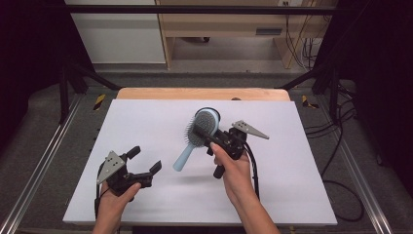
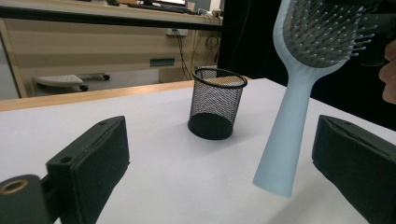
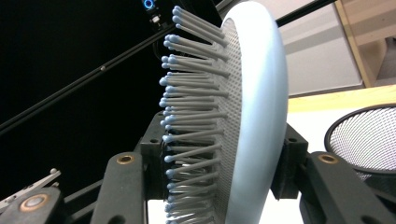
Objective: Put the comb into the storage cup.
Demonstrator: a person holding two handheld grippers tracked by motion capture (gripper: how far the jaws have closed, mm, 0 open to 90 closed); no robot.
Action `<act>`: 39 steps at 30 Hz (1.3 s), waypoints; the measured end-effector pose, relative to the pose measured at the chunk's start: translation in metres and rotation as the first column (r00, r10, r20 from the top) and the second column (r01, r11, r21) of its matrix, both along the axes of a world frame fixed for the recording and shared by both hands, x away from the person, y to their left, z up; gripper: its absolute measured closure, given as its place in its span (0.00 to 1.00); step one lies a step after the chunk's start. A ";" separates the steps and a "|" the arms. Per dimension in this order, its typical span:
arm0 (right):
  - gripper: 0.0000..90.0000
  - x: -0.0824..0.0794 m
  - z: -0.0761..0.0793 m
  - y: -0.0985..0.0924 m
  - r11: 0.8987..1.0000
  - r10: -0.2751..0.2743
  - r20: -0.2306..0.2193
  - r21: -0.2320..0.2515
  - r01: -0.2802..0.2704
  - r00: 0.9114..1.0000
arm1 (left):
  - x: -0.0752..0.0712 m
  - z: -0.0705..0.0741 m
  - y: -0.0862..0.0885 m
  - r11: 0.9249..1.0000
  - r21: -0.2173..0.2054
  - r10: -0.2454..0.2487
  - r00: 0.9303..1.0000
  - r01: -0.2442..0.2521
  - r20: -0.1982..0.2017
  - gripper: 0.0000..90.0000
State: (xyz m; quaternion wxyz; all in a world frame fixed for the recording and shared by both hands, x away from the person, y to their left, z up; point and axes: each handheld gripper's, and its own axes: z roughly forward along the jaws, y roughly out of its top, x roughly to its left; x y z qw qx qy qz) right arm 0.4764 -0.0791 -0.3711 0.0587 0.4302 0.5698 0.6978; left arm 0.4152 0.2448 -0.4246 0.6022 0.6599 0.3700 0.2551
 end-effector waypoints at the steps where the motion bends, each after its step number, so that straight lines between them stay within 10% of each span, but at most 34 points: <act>1: 0.56 0.001 0.001 0.000 1.000 -0.001 -0.001 -0.001 0.001 1.000 | -0.001 0.000 0.003 1.000 -0.002 0.009 1.000 -0.009 -0.004 0.04; 14: 0.56 0.018 0.020 0.004 0.999 -0.050 0.010 0.004 0.050 0.999 | -0.006 -0.019 0.042 0.986 -0.016 0.167 0.984 -0.168 -0.055 0.05; 39: 0.56 0.079 0.053 0.002 0.986 -0.155 0.008 0.059 0.154 0.988 | 0.000 -0.025 0.047 0.986 0.018 0.169 0.984 -0.168 -0.048 0.04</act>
